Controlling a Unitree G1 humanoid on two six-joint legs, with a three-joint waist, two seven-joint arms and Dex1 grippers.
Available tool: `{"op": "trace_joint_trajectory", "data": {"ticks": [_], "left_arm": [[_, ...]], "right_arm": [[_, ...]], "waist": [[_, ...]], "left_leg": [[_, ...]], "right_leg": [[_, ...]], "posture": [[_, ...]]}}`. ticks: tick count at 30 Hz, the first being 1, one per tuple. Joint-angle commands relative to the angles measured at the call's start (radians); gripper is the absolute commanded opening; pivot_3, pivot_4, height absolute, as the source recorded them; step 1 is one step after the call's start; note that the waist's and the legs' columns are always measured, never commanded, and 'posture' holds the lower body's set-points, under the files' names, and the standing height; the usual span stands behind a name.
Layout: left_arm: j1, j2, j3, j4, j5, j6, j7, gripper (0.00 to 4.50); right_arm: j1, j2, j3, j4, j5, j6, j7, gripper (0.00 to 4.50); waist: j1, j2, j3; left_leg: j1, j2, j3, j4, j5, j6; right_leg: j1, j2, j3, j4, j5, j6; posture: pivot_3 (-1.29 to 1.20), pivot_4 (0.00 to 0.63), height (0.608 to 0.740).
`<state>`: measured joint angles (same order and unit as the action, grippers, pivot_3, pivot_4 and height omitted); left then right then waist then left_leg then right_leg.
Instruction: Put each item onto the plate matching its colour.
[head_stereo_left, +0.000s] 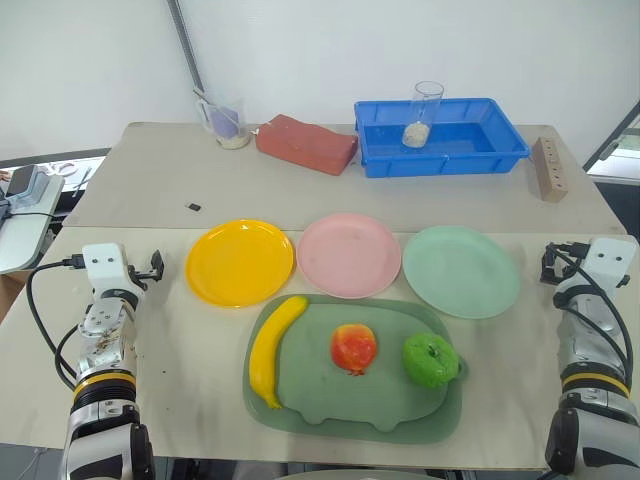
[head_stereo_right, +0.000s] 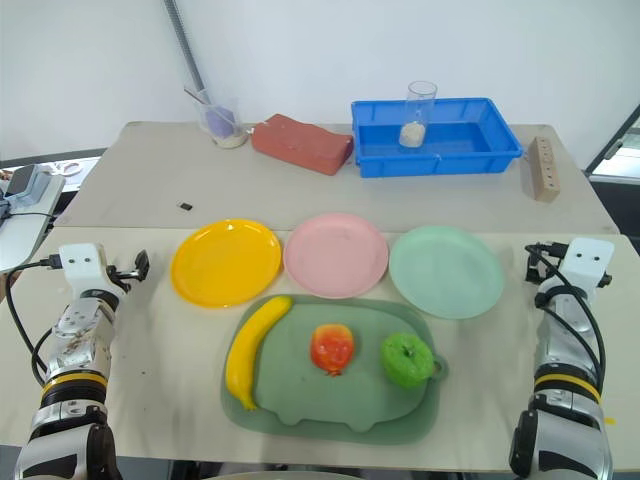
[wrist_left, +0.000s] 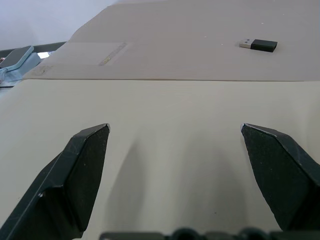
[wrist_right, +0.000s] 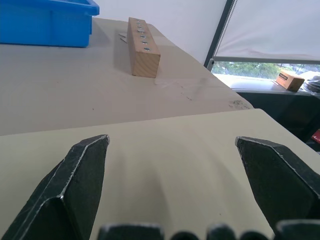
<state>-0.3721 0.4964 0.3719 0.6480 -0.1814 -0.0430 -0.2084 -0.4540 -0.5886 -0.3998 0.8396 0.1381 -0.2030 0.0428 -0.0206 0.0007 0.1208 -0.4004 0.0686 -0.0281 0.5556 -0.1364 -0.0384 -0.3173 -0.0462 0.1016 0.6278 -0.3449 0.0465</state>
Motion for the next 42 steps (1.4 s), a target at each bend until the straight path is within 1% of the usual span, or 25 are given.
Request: {"op": "trace_joint_trajectory", "data": {"ticks": [1,5,10,13,14,18,20,23,25,29,31,34,38,42], "left_arm": [[-0.007,0.029,0.009,-0.024,-0.006,-0.006,-0.016,4.50],[0.018,0.061,-0.012,-0.109,-0.024,-0.001,-0.129,4.50],[0.098,0.138,-0.064,-0.375,-0.083,0.080,-0.347,4.50],[0.130,0.187,-0.086,-0.542,-0.132,0.165,-0.440,4.50],[0.136,0.202,-0.095,-0.610,-0.163,0.217,-0.467,4.50],[0.197,0.240,-0.154,-0.862,-0.265,0.392,-0.553,4.50],[0.236,0.253,-0.189,-0.966,-0.301,0.454,-0.582,4.50],[0.275,0.255,-0.234,-1.077,-0.341,0.551,-0.580,4.50],[0.288,0.235,-0.249,-1.139,-0.365,0.636,-0.529,4.50],[0.298,0.202,-0.264,-1.234,-0.427,0.835,-0.410,4.50],[0.315,0.200,-0.281,-1.275,-0.439,0.891,-0.386,4.50],[0.356,0.207,-0.302,-1.318,-0.434,0.927,-0.369,4.50],[0.389,0.214,-0.332,-1.349,-0.432,0.959,-0.361,4.50],[0.401,0.215,-0.385,-1.350,-0.397,0.958,-0.347,4.50]], "right_arm": [[-0.017,-0.032,0.001,-0.023,-0.006,0.004,0.004,4.48],[-0.025,-0.042,0.017,-0.032,-0.015,0.006,0.032,4.48],[-0.075,-0.091,0.091,-0.090,-0.042,0.018,0.163,4.48],[-0.097,-0.108,0.140,-0.156,-0.021,0.049,0.311,4.48],[-0.104,-0.112,0.159,-0.200,0.002,0.075,0.384,4.48],[-0.099,-0.123,0.225,-0.428,0.119,0.242,0.649,4.48],[-0.092,-0.130,0.256,-0.543,0.163,0.330,0.735,4.48],[-0.087,-0.131,0.308,-0.732,0.259,0.489,0.845,4.48],[-0.080,-0.140,0.343,-0.864,0.325,0.591,0.909,4.48],[-0.069,-0.156,0.406,-1.097,0.438,0.761,0.970,4.48],[-0.066,-0.156,0.433,-1.182,0.473,0.813,0.985,4.48],[-0.067,-0.152,0.453,-1.250,0.507,0.861,0.990,4.48],[-0.089,-0.142,0.463,-1.276,0.533,0.897,0.994,4.48],[-0.093,-0.144,0.470,-1.310,0.558,0.930,1.003,4.48]], "waist": [[0.000,0.000,0.000],[-0.001,0.000,0.000],[-0.009,0.001,0.000],[-0.015,0.001,0.000],[-0.017,0.001,0.000],[-0.020,0.001,0.000],[-0.020,0.003,0.001],[-0.019,0.003,0.001],[-0.016,0.002,0.001],[-0.008,0.001,0.002],[-0.006,-0.001,0.003],[-0.001,-0.002,0.003],[0.007,-0.003,0.004],[0.007,-0.004,0.004]], "left_leg": [[0.000,0.000,0.000,0.000,0.000,0.000],[0.000,0.000,0.000,0.000,0.000,0.000],[0.000,0.000,0.000,-0.001,0.000,0.000],[0.000,0.000,0.000,-0.001,0.000,0.000],[-0.001,0.000,0.000,-0.001,0.000,0.000],[-0.001,0.000,0.000,-0.001,0.000,0.000],[-0.002,0.000,0.000,-0.001,0.000,0.000],[-0.002,0.001,0.000,-0.001,0.000,0.000],[-0.002,0.001,0.000,0.000,0.000,0.000],[-0.003,0.001,-0.001,0.000,0.000,0.000],[-0.003,0.001,-0.001,0.001,0.000,0.000],[-0.003,0.001,-0.001,0.001,-0.001,0.000],[-0.002,0.001,-0.001,0.001,-0.001,0.000],[-0.002,0.001,-0.001,0.001,-0.001,-0.001]], "right_leg": [[0.000,0.000,0.000,0.000,0.000,0.000],[0.000,0.000,0.000,0.000,0.000,0.000],[0.000,0.000,0.000,0.000,0.000,0.000],[0.000,0.000,0.000,0.000,0.000,0.000],[-0.001,0.000,0.000,0.000,0.000,0.000],[0.000,0.000,0.000,-0.001,0.000,0.000],[0.000,0.000,0.000,-0.001,0.000,0.000],[-0.001,0.000,0.000,-0.001,0.000,0.000],[-0.001,0.000,0.000,-0.001,0.000,0.000],[-0.001,0.000,0.000,-0.001,0.000,0.000],[-0.001,0.000,0.000,-0.002,0.000,0.000],[-0.002,0.000,0.000,-0.002,0.000,-0.001],[-0.004,0.000,0.000,-0.002,-0.001,-0.002],[-0.006,0.000,0.000,-0.003,-0.001,-0.003]], "posture": [[0.00,0.150,0.740],[0.00,0.150,0.740],[0.00,0.150,0.740],[0.00,0.150,0.740],[0.00,0.150,0.740],[0.00,0.150,0.740],[0.00,0.150,0.740],[0.00,0.150,0.740],[0.00,0.150,0.740],[0.00,0.150,0.740],[0.00,0.150,0.740],[0.00,0.150,0.740],[0.00,0.150,0.740],[0.00,0.150,0.740]]}}
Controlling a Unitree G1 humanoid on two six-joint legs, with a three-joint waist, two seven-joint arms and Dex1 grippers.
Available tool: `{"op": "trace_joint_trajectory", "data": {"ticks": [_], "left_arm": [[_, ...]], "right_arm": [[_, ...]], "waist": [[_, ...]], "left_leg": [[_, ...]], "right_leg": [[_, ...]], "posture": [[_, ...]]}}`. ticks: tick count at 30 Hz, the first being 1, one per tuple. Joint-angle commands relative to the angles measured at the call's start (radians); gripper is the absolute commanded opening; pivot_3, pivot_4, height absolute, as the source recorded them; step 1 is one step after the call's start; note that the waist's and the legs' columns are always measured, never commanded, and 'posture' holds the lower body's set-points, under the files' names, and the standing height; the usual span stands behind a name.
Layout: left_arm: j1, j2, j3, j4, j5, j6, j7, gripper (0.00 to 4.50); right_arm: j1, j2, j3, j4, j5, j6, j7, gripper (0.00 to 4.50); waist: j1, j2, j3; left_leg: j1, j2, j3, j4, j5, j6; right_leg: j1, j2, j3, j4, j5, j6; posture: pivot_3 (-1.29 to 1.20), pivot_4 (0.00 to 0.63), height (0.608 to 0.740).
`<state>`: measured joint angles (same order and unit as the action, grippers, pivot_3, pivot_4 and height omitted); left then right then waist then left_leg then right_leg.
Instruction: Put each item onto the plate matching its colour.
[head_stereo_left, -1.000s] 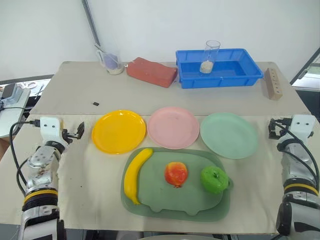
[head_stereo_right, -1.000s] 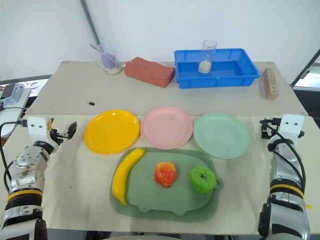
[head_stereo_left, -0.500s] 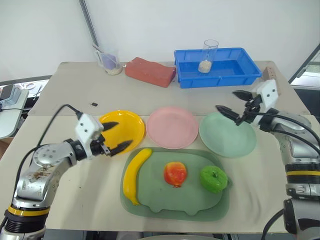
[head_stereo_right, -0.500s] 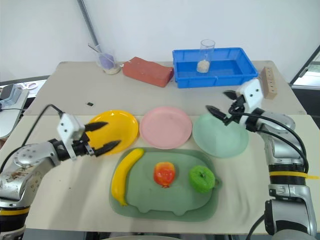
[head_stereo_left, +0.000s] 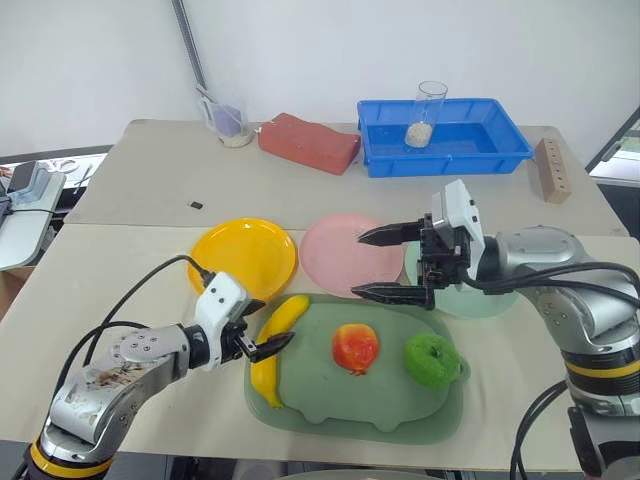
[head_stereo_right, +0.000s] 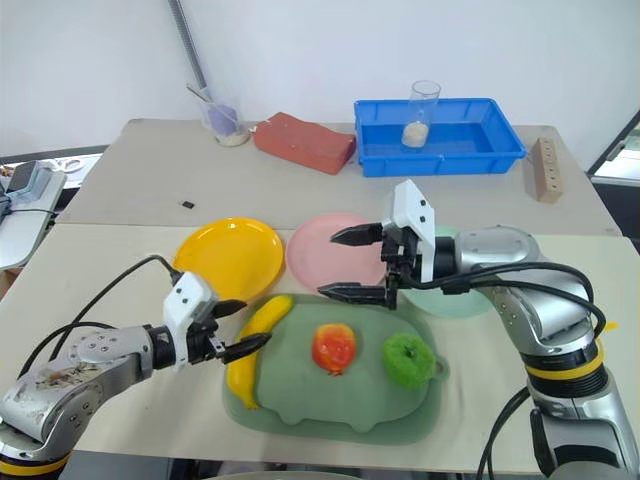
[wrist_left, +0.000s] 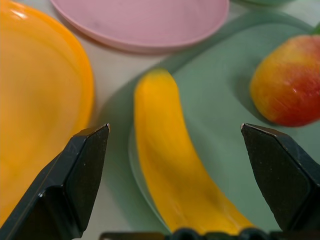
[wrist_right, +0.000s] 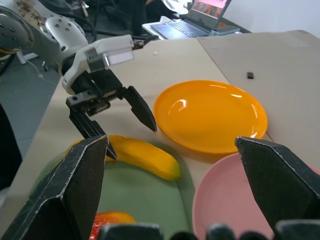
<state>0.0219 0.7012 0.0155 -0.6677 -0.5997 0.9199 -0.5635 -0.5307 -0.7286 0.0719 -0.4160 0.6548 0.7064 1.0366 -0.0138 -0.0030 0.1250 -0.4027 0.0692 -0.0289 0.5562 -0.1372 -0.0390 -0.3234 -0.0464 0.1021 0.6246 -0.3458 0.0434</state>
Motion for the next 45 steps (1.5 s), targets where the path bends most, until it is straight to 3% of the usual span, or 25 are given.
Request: {"op": "trace_joint_trajectory", "data": {"ticks": [1,4,5,7,12,14,19,25,29,36,43,45], "left_arm": [[0.006,0.010,-0.044,-0.030,0.038,-0.017,0.010,4.50],[-0.004,0.009,-0.080,-0.017,0.079,-0.040,0.014,4.50],[-0.011,0.007,-0.094,-0.008,0.096,-0.047,0.017,4.24],[-0.018,0.003,-0.108,0.004,0.116,-0.055,0.019,3.66],[-0.028,-0.019,-0.107,0.021,0.112,-0.042,0.022,1.28],[-0.029,-0.021,-0.107,0.024,0.112,-0.041,0.020,1.06],[-0.073,0.002,-0.042,0.088,0.088,-0.081,-0.045,1.06],[-0.286,0.047,0.078,0.362,0.104,-0.165,-0.121,1.06],[-0.430,0.019,0.063,0.596,0.205,-0.265,-0.071,1.06],[-0.509,-0.069,0.033,0.857,0.305,-0.417,-0.059,1.06],[-0.560,-0.075,0.044,0.918,0.301,-0.473,-0.138,4.38],[-0.574,-0.062,0.053,0.917,0.293,-0.469,-0.162,4.45]], "right_arm": [[-0.015,-0.004,-0.001,-0.060,0.043,0.026,0.010,4.48],[-0.016,-0.006,0.002,-0.069,0.043,0.032,0.011,4.48],[-0.017,-0.007,0.006,-0.069,0.036,0.026,0.012,4.49],[-0.018,-0.009,0.009,-0.067,0.028,0.019,0.012,4.50],[-0.022,-0.010,0.002,-0.062,0.034,0.022,0.007,4.50],[-0.024,-0.009,0.002,-0.061,0.035,0.021,0.005,4.50],[-0.027,-0.005,-0.005,-0.057,0.037,0.021,-0.004,4.50],[-0.036,0.003,-0.016,-0.043,0.029,0.012,-0.025,4.50],[-0.074,0.042,0.011,-0.016,-0.038,-0.010,-0.098,4.50],[-0.118,0.092,0.021,-0.025,-0.061,0.021,-0.171,4.50],[-0.108,0.082,0.011,-0.045,-0.058,0.026,-0.183,4.50],[-0.100,0.075,0.008,-0.047,-0.063,0.019,-0.183,4.50]], "waist": [[0.000,0.000,0.000],[-0.001,0.000,0.000],[0.000,0.000,0.000],[0.001,-0.001,0.000],[0.000,-0.001,0.000],[0.000,-0.001,0.000],[0.000,-0.001,0.000],[0.001,-0.002,0.000],[0.000,-0.002,0.000],[0.001,-0.002,0.000],[0.004,-0.002,-0.001],[0.002,-0.002,-0.001]], "left_leg": [[0.000,0.000,0.000,0.000,0.000,0.000],[0.000,0.000,0.000,-0.001,0.000,0.000],[-0.001,0.000,0.000,-0.001,0.000,0.000],[-0.001,0.000,0.000,0.000,0.000,0.000],[-0.001,0.000,0.000,-0.001,0.000,0.000],[-0.001,0.000,0.000,0.000,0.000,0.000],[-0.001,0.000,0.000,0.000,0.000,0.000],[-0.002,0.000,0.000,-0.001,0.000,0.000],[-0.003,0.000,0.000,-0.001,0.000,0.000],[-0.004,0.000,0.000,-0.001,0.000,0.000],[-0.004,0.000,0.000,0.000,0.000,0.000],[-0.004,0.000,0.000,-0.001,0.000,0.000]], "right_leg": [[0.000,0.000,0.000,0.000,0.000,0.000],[-0.001,0.000,0.000,0.000,0.000,-0.001],[-0.001,0.000,0.000,0.000,0.000,-0.001],[-0.001,0.000,0.000,0.000,0.000,-0.001],[-0.002,0.000,0.000,0.000,0.000,-0.001],[-0.002,0.000,0.000,0.000,0.000,-0.001],[-0.002,0.000,0.000,0.000,0.000,-0.001],[-0.005,0.001,0.000,0.001,0.000,-0.001],[-0.006,0.001,0.000,0.001,0.000,-0.001],[-0.009,0.001,0.000,0.005,0.000,-0.001],[-0.009,0.001,-0.001,0.006,0.000,-0.001],[-0.008,0.001,-0.001,0.006,0.000,-0.001]], "posture": [[0.00,0.150,0.740],[0.00,0.150,0.740],[0.00,0.150,0.740],[0.00,0.150,0.740],[0.00,0.150,0.740],[0.00,0.150,0.740],[0.00,0.150,0.740],[0.00,0.150,0.740],[0.00,0.150,0.740],[0.00,0.150,0.740],[0.00,0.150,0.740],[0.00,0.150,0.740]]}}
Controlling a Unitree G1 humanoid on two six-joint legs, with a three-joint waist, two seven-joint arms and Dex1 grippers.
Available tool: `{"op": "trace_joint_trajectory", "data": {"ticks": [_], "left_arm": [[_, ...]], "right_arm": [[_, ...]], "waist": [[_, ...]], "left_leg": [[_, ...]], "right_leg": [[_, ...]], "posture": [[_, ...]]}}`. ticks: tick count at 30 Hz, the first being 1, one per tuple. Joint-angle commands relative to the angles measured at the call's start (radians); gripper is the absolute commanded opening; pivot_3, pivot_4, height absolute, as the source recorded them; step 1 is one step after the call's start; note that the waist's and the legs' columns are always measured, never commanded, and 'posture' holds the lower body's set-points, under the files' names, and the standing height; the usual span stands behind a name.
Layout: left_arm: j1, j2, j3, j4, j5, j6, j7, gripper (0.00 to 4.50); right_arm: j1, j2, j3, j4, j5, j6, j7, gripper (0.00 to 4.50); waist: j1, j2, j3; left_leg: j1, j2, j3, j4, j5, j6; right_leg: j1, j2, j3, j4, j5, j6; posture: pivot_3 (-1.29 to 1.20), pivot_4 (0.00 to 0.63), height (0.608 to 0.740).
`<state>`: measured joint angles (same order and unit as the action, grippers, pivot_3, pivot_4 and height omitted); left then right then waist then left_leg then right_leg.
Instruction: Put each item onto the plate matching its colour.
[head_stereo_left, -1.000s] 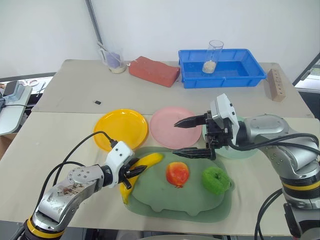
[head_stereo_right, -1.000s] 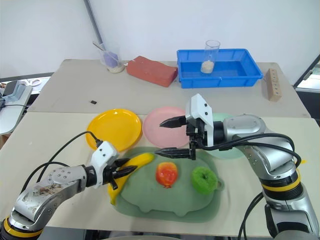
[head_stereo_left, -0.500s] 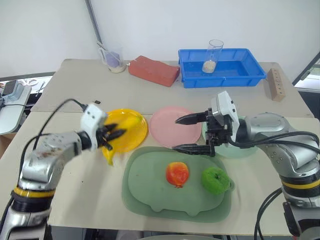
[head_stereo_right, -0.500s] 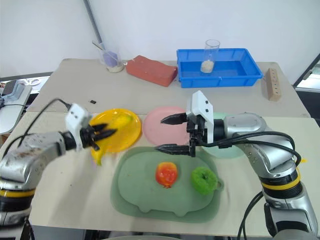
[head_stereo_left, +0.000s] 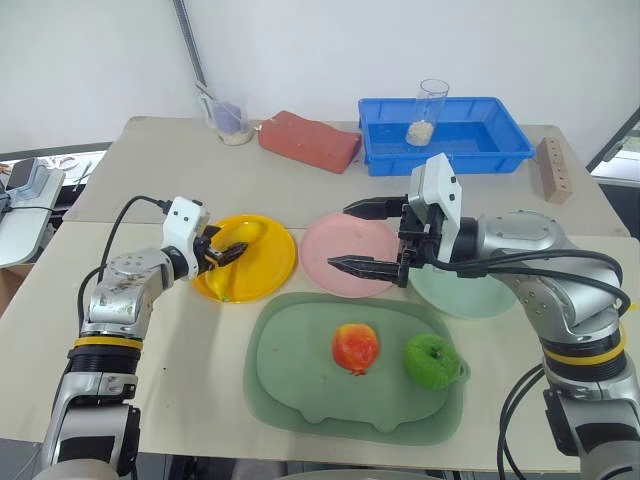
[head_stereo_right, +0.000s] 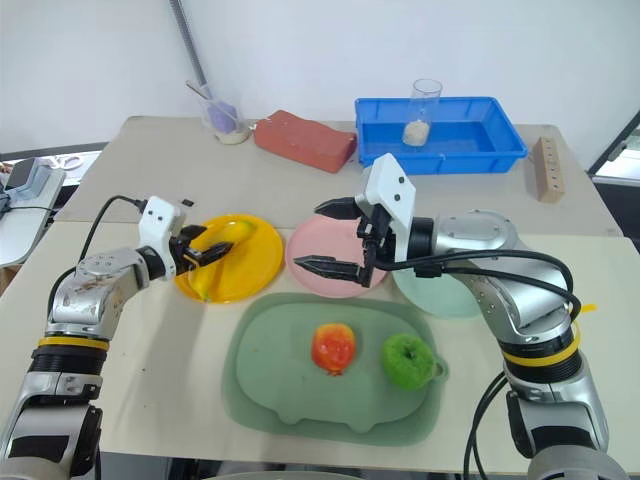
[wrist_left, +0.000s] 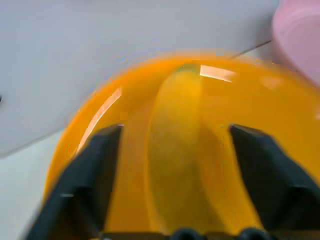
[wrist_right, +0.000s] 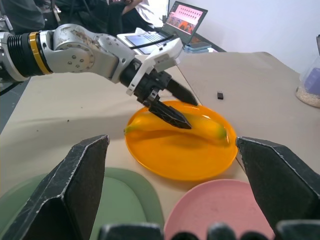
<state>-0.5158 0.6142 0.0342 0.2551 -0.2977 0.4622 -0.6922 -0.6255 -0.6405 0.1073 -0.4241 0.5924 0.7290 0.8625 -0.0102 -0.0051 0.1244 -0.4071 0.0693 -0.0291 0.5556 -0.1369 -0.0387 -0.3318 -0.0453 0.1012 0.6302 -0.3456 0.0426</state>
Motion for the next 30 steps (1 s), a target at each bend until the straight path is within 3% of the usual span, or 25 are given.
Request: {"op": "trace_joint_trajectory", "data": {"ticks": [1,8,13,18,24,30], "left_arm": [[-0.041,0.031,0.038,-0.012,-0.014,-0.007,-0.046,4.45],[-0.072,0.117,0.036,-0.214,-0.113,0.061,-0.234,4.45],[-0.017,0.186,-0.043,-0.445,-0.153,0.047,-0.407,4.45],[0.052,0.196,-0.127,-0.634,-0.170,-0.002,-0.514,4.45],[0.137,0.103,-0.331,-0.605,0.003,-0.243,-0.533,4.45],[0.120,-0.002,-0.412,-0.487,0.081,-0.374,-0.532,4.45]], "right_arm": [[-0.001,-0.017,-0.030,-0.040,-0.003,-0.007,-0.008,4.50],[0.077,-0.106,-0.051,-0.067,0.001,-0.032,0.057,4.50],[0.134,-0.184,-0.084,-0.091,0.050,-0.011,0.134,4.50],[0.215,-0.299,-0.139,-0.146,0.101,0.015,0.208,4.50],[0.300,-0.362,-0.169,-0.186,0.111,0.018,0.220,4.50],[0.365,-0.396,-0.225,-0.240,0.156,0.051,0.204,4.50]], "waist": [[-0.002,0.000,0.000],[-0.002,0.000,0.000],[-0.001,0.000,0.000],[-0.005,0.000,0.000],[-0.004,0.000,0.001],[-0.001,-0.002,0.002]], "left_leg": [[0.000,0.000,0.000,0.000,0.000,0.000],[0.000,0.000,0.000,0.000,0.000,0.000],[0.001,0.000,0.001,0.000,0.000,0.000],[0.002,0.001,0.000,0.000,0.000,0.000],[0.003,0.001,0.001,0.001,-0.001,0.001],[0.001,0.000,0.001,0.002,-0.001,0.001]], "right_leg": [[0.000,0.000,0.000,0.000,0.000,0.000],[0.001,0.000,0.000,0.000,0.000,0.000],[0.002,0.000,0.000,-0.002,0.000,0.000],[0.008,0.000,0.000,-0.002,0.000,0.000],[0.012,0.000,0.000,-0.006,0.000,0.000],[0.012,0.000,0.000,-0.006,0.000,0.000]], "posture": [[0.00,0.150,0.740],[0.00,0.150,0.740],[0.00,0.150,0.740],[0.00,0.150,0.740],[0.00,0.150,0.740],[0.00,0.150,0.740]]}}
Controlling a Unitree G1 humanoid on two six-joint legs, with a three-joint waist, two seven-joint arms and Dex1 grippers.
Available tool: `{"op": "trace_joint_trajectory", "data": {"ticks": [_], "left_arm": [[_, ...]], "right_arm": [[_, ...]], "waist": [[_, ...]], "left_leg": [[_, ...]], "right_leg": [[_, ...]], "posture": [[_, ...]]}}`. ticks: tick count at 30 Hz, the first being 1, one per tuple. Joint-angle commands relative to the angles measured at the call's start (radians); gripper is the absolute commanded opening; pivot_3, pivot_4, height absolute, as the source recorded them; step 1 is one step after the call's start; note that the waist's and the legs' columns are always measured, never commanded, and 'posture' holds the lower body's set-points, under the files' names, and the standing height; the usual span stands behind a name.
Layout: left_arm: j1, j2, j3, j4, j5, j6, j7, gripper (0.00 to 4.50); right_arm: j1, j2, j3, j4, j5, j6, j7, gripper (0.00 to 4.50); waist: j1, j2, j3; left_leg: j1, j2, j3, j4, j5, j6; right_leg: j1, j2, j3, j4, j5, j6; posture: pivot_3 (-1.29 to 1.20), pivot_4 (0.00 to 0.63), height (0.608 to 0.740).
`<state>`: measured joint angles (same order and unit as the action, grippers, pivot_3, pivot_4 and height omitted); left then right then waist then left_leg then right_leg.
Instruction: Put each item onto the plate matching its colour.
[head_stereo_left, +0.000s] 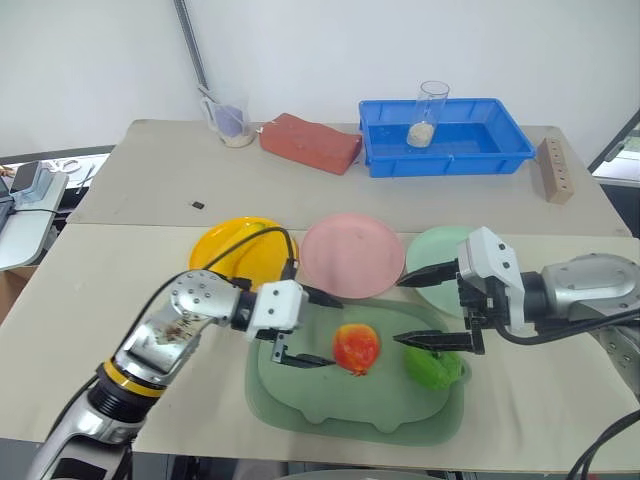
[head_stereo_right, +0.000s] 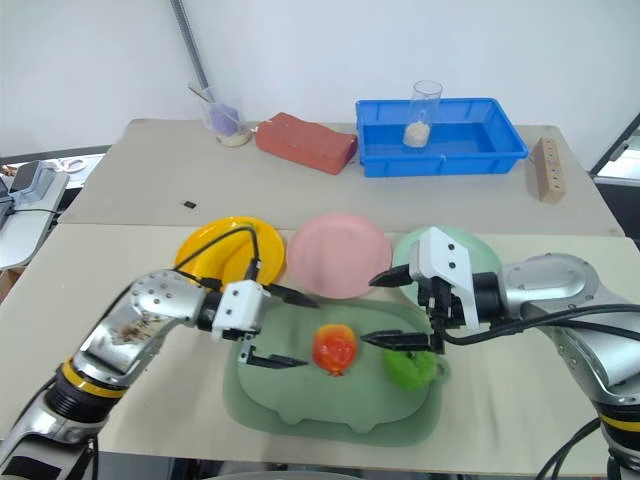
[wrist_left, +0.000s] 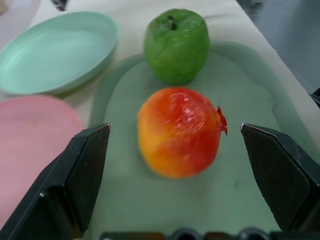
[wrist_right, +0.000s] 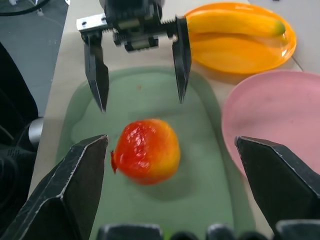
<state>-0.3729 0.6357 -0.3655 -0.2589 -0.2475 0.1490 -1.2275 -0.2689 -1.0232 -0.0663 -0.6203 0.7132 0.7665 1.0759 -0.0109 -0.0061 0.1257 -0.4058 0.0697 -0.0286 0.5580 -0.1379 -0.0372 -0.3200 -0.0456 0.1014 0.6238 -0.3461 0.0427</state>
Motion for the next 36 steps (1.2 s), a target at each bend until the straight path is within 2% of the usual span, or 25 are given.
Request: {"op": "trace_joint_trajectory", "data": {"ticks": [1,5,11,14,16,18,22,26,30,33,36], "left_arm": [[-0.032,-0.043,-0.027,0.053,0.048,-0.082,0.006,4.45],[-0.064,-0.101,-0.072,0.160,0.146,-0.192,0.034,4.45],[-0.062,-0.135,-0.096,0.205,0.143,-0.205,0.003,4.45],[-0.060,-0.140,-0.087,0.207,0.122,-0.198,-0.010,3.59],[-0.062,-0.140,-0.082,0.209,0.118,-0.196,-0.017,2.84],[-0.061,-0.142,-0.073,0.210,0.110,-0.185,-0.014,2.56],[-0.061,-0.141,-0.058,0.204,0.100,-0.151,-0.002,2.54],[-0.080,-0.069,0.008,0.197,0.045,-0.083,-0.049,2.54],[-0.152,-0.034,0.100,0.346,0.041,-0.109,-0.031,2.54],[-0.252,-0.072,0.151,0.513,0.066,-0.163,0.035,2.54],[-0.355,-0.153,0.187,0.663,0.077,-0.196,0.117,2.54]], "right_arm": [[0.013,-0.013,-0.056,-0.050,0.043,0.019,-0.019,4.50],[0.024,-0.014,-0.062,-0.063,0.049,0.025,-0.048,4.50],[0.039,-0.022,-0.069,-0.077,0.066,0.036,-0.068,4.50],[0.040,-0.022,-0.069,-0.078,0.070,0.037,-0.072,4.50],[0.034,-0.020,-0.065,-0.074,0.070,0.035,-0.077,4.50],[0.025,-0.015,-0.057,-0.068,0.068,0.032,-0.081,4.50],[0.016,-0.007,-0.047,-0.060,0.067,0.030,-0.088,4.50],[0.008,-0.006,-0.042,-0.048,0.063,0.026,-0.085,4.50],[-0.001,-0.008,-0.040,-0.020,0.039,0.009,-0.080,4.50],[-0.027,0.002,-0.038,0.011,0.024,-0.003,-0.085,4.50],[-0.063,0.027,-0.029,0.032,0.019,-0.008,-0.100,4.50]], "waist": [[-0.001,-0.001,0.001],[-0.001,-0.001,0.001],[-0.002,-0.001,0.001],[-0.002,-0.001,0.000],[-0.002,-0.001,0.000],[-0.001,-0.001,0.000],[-0.001,-0.001,0.001],[-0.003,-0.001,0.001],[-0.003,0.000,0.001],[0.001,0.000,0.000],[0.006,0.002,-0.001]], "left_leg": [[0.000,0.000,0.000,0.000,0.000,0.000],[0.000,0.000,0.000,0.000,0.000,0.000],[0.000,0.000,0.000,0.000,0.000,0.000],[0.000,0.000,0.000,0.000,0.000,0.000],[0.000,0.000,0.000,0.000,0.000,0.000],[0.000,0.000,0.000,0.000,0.000,0.000],[0.000,0.000,0.000,0.000,0.000,0.000],[0.000,0.000,0.000,0.000,0.000,0.000],[0.001,0.000,-0.001,0.000,0.000,0.000],[0.001,0.000,-0.001,0.001,0.000,0.000],[-0.001,-0.001,-0.001,0.002,0.000,0.000]], "right_leg": [[0.000,0.000,0.000,0.000,0.000,0.000],[0.000,0.000,0.000,0.000,0.000,0.000],[0.000,0.000,0.000,0.000,0.000,0.000],[0.000,0.000,0.000,0.001,0.000,0.000],[0.000,0.000,0.000,0.001,0.000,0.000],[0.000,0.000,0.000,0.001,0.000,0.001],[0.000,0.000,0.000,0.001,0.000,0.001],[0.000,0.000,0.000,0.001,0.000,0.001],[0.000,0.001,0.000,0.002,-0.001,0.001],[-0.003,0.000,-0.001,0.001,-0.003,0.005],[-0.002,0.000,-0.001,0.001,-0.004,0.008]], "posture": [[0.00,0.150,0.740],[0.00,0.150,0.740],[0.00,0.150,0.740],[0.00,0.150,0.740],[0.00,0.150,0.740],[0.00,0.150,0.740],[0.00,0.150,0.740],[0.00,0.150,0.740],[0.00,0.150,0.740],[0.00,0.150,0.740],[0.00,0.150,0.740]]}}
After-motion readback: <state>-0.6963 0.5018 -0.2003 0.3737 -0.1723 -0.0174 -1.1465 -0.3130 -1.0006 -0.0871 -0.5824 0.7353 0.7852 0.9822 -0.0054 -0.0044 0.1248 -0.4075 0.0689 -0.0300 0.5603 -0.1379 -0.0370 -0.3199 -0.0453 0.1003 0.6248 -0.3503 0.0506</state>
